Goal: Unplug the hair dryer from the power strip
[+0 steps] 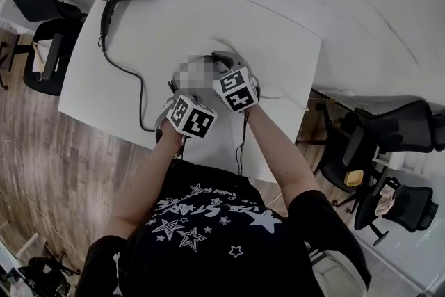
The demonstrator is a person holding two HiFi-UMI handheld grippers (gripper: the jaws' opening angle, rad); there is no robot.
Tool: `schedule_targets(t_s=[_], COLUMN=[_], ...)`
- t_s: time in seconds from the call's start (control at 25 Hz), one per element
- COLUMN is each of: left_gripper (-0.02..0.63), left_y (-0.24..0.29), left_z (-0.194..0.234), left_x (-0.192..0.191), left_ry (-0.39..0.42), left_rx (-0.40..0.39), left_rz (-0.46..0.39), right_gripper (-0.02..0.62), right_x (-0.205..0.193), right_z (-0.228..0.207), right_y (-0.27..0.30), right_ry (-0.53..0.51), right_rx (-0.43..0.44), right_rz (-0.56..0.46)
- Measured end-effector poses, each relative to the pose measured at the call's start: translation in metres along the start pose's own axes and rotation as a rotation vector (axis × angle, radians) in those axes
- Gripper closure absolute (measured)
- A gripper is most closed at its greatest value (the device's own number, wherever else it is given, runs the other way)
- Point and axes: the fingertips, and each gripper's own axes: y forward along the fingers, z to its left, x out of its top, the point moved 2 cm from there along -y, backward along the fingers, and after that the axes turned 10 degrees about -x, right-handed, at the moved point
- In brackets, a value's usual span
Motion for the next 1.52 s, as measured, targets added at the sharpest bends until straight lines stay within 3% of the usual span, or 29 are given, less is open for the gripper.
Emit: schedule_targets(t_s=[0.2,0.4,0.56,0.84,1.24,1.52], left_gripper=[0.598,0.6,0.598,0.599,0.598,0.598], left_y=[0.002,0.003,0.004,0.001,0.002,0.002], left_z=[-0.002,-0.004,-0.004,-0.001,-0.003,-0.005], left_x=[0.001,0.0,0.0,0.001,0.001,0.002], left_ry=[0.057,0.074,0.083,0.036,0.049,0.096], left_rx=[0.053,0.096,0.104,0.071,0.08,0.112], left_rz=[0.025,0.021,0.03,0.025,0.037,0.019], right_gripper=[0.52,0.515,0.514,0.522,0.523,0.52], right_x=[-0.002,-0.005,-0.007,-0.001,0.001,-0.006], right_z=[0.0,-0.01,-0.012,-0.006,0.001,-0.012], right_y=[0.001,0.0,0.0,-0.001,-0.007,-0.002], right_ry=[-0.022,0.142,0.192,0.09,-0.036,0.165], right_rx=[0.01,0.106,0.147,0.065,-0.005,0.09], right_rz=[-0.001,-0.032,-0.026,0.002,-0.012,-0.014])
